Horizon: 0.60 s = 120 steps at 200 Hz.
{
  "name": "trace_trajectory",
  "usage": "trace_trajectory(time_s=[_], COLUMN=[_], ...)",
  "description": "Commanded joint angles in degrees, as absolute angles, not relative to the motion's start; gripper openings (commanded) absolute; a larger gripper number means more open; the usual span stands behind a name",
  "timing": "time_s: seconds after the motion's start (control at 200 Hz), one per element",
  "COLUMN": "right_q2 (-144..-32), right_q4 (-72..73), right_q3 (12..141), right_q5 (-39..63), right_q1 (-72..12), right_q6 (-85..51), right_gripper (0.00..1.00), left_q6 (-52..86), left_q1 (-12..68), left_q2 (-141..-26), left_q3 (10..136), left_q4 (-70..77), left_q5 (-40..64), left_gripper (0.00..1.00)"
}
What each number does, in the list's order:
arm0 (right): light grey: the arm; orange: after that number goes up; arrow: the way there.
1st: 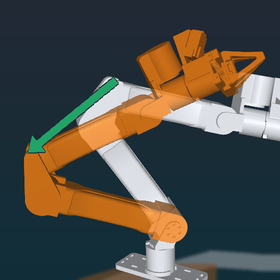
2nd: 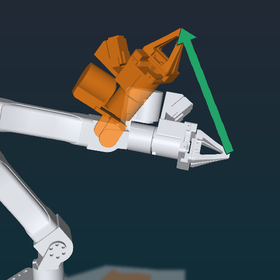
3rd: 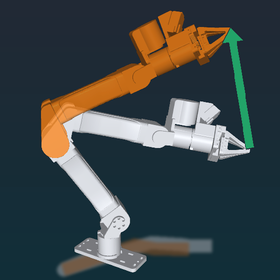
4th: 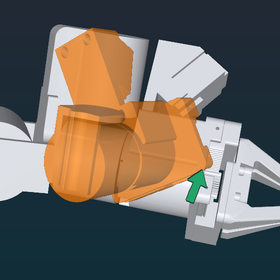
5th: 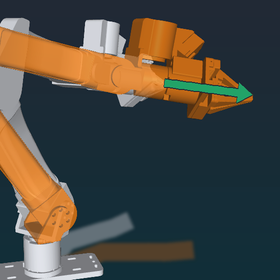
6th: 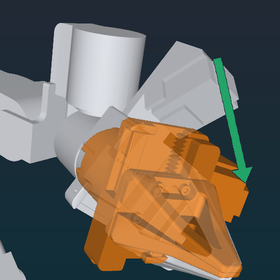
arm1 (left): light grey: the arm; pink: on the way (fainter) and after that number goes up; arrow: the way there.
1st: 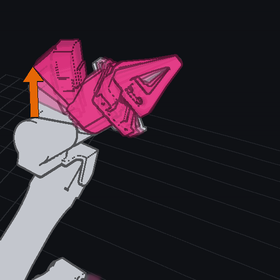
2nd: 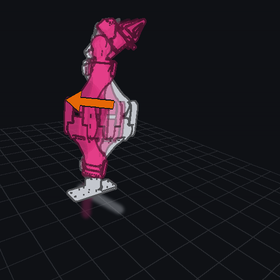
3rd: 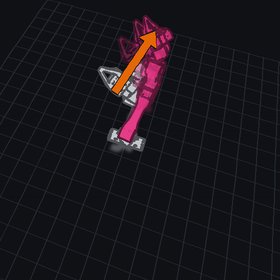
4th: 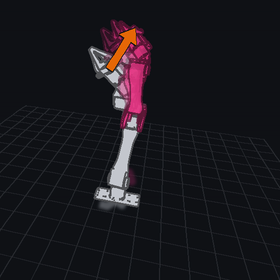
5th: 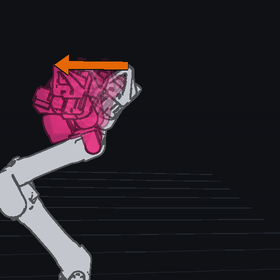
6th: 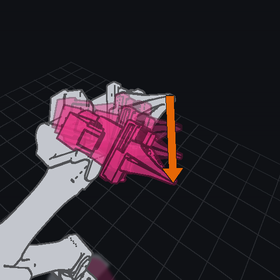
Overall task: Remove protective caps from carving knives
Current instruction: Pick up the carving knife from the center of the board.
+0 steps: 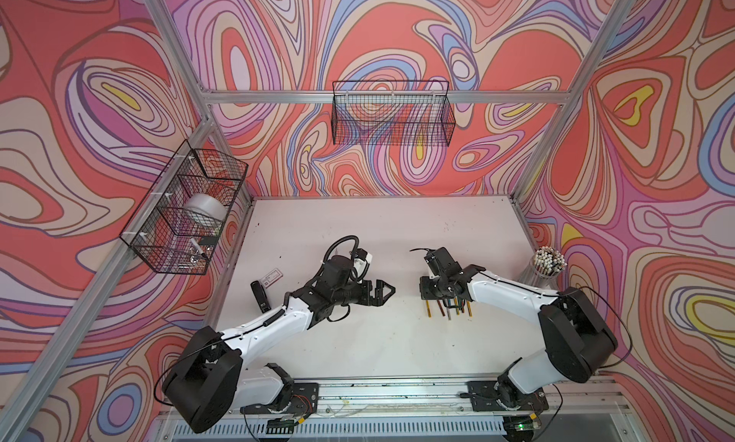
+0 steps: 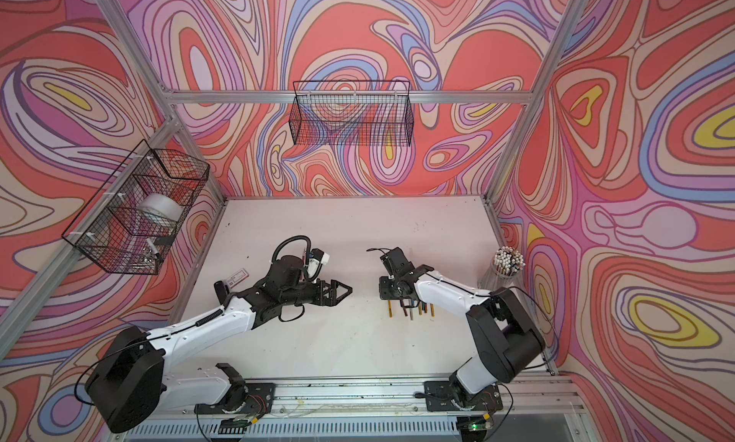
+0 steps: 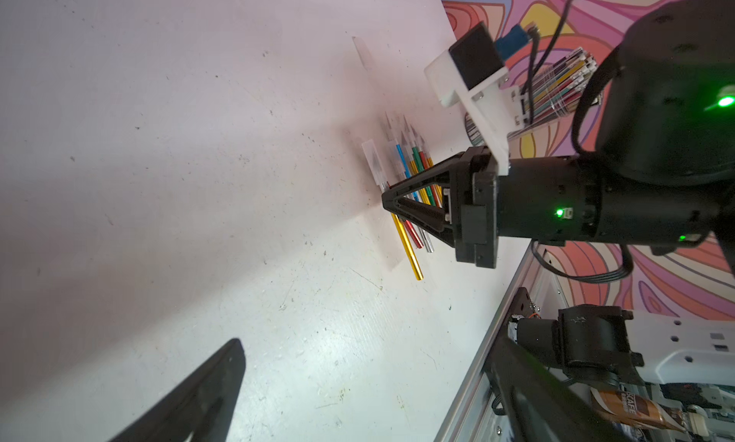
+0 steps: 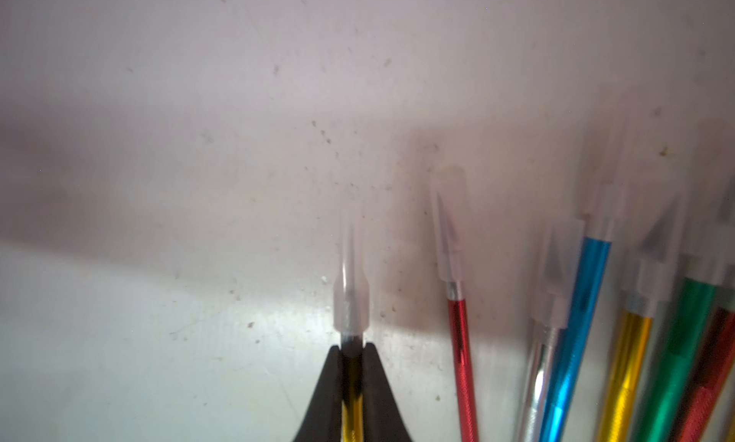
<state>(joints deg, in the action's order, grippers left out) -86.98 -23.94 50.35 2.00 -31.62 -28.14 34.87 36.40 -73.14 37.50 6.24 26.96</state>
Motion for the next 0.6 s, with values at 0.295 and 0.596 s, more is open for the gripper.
trace_trajectory(time_s=[0.295,0.596], right_q2=[-81.44,-80.33], right_q4=[-9.57,0.14], right_q3=[52.65,49.33], right_q5=[12.93,18.02], right_q1=[-31.91,-31.91], right_q6=[-34.43,-38.98], right_gripper=[0.11,0.1], left_q6=[44.36,51.24], left_q1=[36.74,36.87], left_q2=[-75.76,-80.36], left_q3=[32.97,32.72], left_q4=[22.65,32.72], left_q5=[35.87,37.05], left_gripper=[0.85,0.66])
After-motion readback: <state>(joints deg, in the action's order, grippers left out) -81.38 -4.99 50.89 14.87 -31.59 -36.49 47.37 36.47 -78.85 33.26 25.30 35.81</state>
